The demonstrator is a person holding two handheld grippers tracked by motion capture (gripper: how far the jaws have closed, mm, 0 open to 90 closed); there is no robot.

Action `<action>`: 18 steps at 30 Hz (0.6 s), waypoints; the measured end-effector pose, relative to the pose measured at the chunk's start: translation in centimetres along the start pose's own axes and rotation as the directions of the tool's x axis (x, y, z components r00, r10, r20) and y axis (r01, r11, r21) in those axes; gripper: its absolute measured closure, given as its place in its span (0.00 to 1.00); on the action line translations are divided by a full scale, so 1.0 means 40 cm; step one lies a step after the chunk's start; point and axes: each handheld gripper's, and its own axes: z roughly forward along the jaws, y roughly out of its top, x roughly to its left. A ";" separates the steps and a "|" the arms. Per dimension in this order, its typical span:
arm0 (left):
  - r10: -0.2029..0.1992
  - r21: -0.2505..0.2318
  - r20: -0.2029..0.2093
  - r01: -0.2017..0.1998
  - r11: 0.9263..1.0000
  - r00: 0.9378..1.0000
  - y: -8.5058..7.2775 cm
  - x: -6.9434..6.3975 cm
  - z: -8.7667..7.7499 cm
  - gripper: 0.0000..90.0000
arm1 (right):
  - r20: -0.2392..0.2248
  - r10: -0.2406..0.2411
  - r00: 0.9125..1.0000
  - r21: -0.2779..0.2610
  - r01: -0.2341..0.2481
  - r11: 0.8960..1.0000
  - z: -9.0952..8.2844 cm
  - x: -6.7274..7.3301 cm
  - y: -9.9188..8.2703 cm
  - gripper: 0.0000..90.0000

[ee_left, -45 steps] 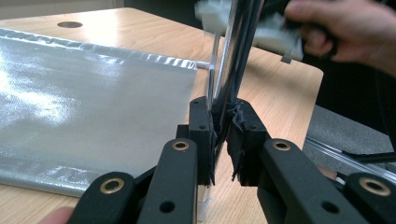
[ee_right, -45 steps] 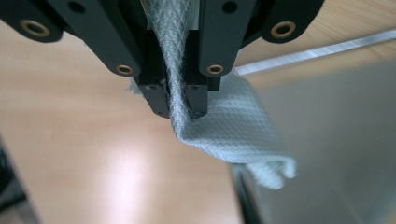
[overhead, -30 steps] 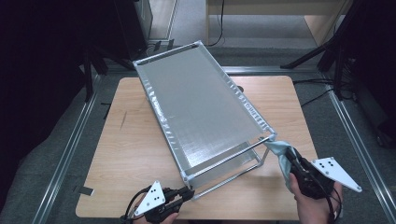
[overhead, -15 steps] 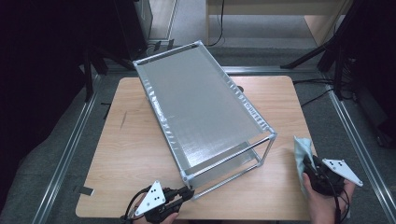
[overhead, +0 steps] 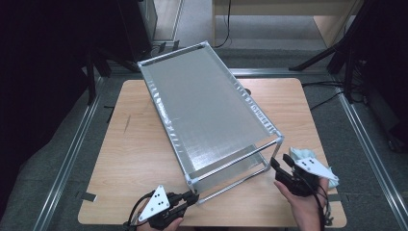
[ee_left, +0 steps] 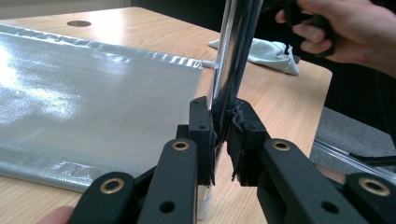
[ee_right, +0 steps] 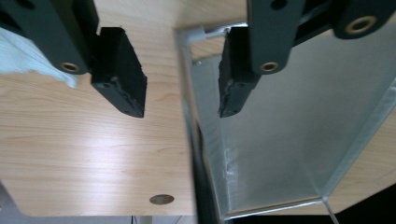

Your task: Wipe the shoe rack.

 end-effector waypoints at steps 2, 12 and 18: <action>-0.001 -0.001 -0.001 0.001 1.000 1.000 0.000 0.000 -0.001 0.89 | 0.016 -0.005 1.000 0.008 0.005 1.000 0.026 0.013 0.006 0.69; -0.015 0.001 -0.010 0.015 1.000 1.000 0.007 0.004 0.015 0.89 | 0.093 -0.039 0.995 -0.011 0.040 0.999 0.102 0.039 0.036 0.89; 0.016 0.022 0.013 -0.017 1.000 1.000 0.021 -0.021 0.053 0.90 | 0.110 -0.041 0.993 -0.023 0.044 0.999 0.191 0.041 0.079 0.89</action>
